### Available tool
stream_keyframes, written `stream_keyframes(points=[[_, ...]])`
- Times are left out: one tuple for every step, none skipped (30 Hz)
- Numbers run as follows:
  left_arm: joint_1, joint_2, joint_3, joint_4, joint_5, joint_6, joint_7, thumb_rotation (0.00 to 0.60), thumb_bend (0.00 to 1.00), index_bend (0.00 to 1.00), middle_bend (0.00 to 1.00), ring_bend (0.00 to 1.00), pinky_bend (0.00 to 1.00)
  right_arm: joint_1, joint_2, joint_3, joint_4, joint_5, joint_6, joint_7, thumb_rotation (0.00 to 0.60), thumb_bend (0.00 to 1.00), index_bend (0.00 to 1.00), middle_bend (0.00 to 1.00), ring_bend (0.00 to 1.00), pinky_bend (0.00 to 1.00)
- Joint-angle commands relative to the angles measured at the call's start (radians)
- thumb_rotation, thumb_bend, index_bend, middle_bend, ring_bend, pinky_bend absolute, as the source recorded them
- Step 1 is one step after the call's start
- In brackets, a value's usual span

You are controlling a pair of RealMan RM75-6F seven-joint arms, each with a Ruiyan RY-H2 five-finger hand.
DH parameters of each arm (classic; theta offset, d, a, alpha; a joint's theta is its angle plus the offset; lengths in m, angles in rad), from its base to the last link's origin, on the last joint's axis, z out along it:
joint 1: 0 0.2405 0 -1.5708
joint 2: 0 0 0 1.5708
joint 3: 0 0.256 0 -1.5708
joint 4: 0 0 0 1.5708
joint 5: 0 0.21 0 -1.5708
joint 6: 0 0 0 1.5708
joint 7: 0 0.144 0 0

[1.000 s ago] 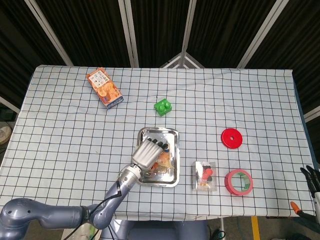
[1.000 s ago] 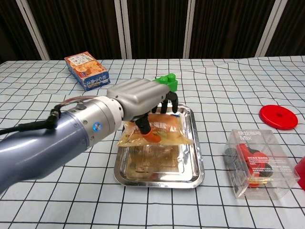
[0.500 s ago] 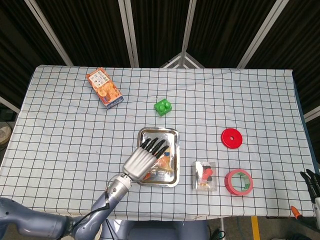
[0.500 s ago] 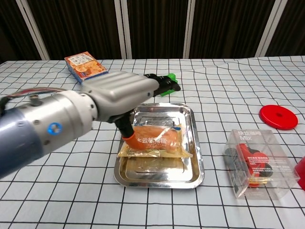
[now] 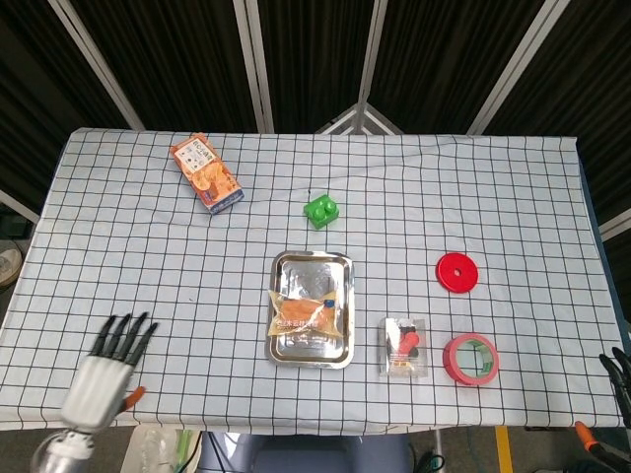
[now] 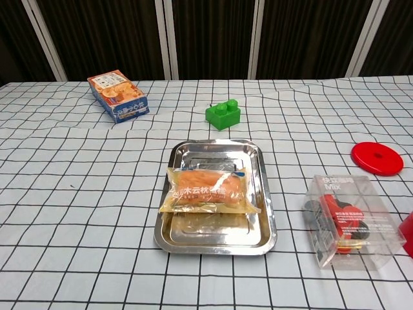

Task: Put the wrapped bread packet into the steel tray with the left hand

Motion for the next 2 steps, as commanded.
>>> stream_keyframes(points=[[0.107, 0.096, 0.036, 0.106, 0.116, 0.125, -0.189, 0.600, 0.04, 0.00, 0.00, 0.00, 0.02, -0.024, -0.019, -0.022, 0.009, -0.043, 0.020, -0.045, 0.600, 0.30, 0.00, 0.00, 0.00, 0.00], [0.113, 0.099, 0.032, 0.111, 0.131, 0.128, -0.196, 0.600, 0.04, 0.00, 0.00, 0.00, 0.02, -0.028, -0.022, -0.024, 0.011, -0.050, 0.027, -0.052, 0.600, 0.30, 0.00, 0.00, 0.00, 0.00]])
